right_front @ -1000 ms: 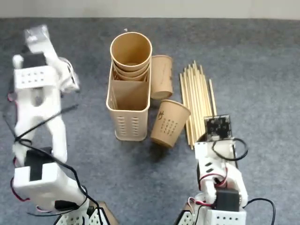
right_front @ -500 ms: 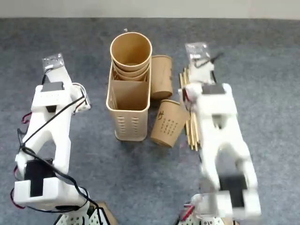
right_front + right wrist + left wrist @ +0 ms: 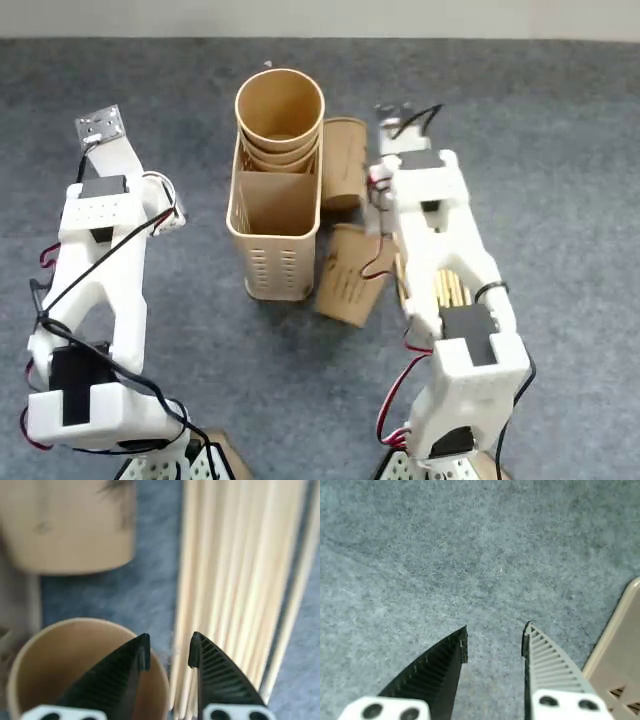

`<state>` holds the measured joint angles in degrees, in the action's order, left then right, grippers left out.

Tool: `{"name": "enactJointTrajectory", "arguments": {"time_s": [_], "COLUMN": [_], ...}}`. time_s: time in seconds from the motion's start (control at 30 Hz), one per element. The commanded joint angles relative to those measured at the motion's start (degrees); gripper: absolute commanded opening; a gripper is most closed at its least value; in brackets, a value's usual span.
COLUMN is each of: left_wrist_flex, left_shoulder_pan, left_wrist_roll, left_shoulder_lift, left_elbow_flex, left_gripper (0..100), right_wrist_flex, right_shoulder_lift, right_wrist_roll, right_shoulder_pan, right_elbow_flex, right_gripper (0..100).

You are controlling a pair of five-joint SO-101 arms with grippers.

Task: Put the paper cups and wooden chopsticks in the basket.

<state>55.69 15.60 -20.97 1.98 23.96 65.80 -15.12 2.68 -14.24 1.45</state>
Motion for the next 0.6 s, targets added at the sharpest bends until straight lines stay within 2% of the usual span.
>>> {"name": "enactJointTrajectory", "arguments": {"time_s": [0.0, 0.33, 0.57], "left_wrist_flex": [-0.7, -0.9, -0.9], "left_shoulder_pan": [0.7, 0.7, 0.7], "left_wrist_roll": [-0.6, -0.6, -0.6], "left_shoulder_lift": [2.0, 2.0, 2.0], "left_elbow_flex": [-0.1, -0.1, -0.1], "left_gripper": [20, 20, 20], "right_wrist_flex": [8.7, 24.0, 31.1], "right_shoulder_lift": [5.5, 17.9, 19.6], "right_wrist_roll": [1.8, 2.3, 2.3], "right_shoulder_pan": [-5.3, -7.0, -10.5], "right_elbow_flex": [-1.5, -1.5, 1.8], "right_gripper": [14.2, 14.2, 14.2]}}
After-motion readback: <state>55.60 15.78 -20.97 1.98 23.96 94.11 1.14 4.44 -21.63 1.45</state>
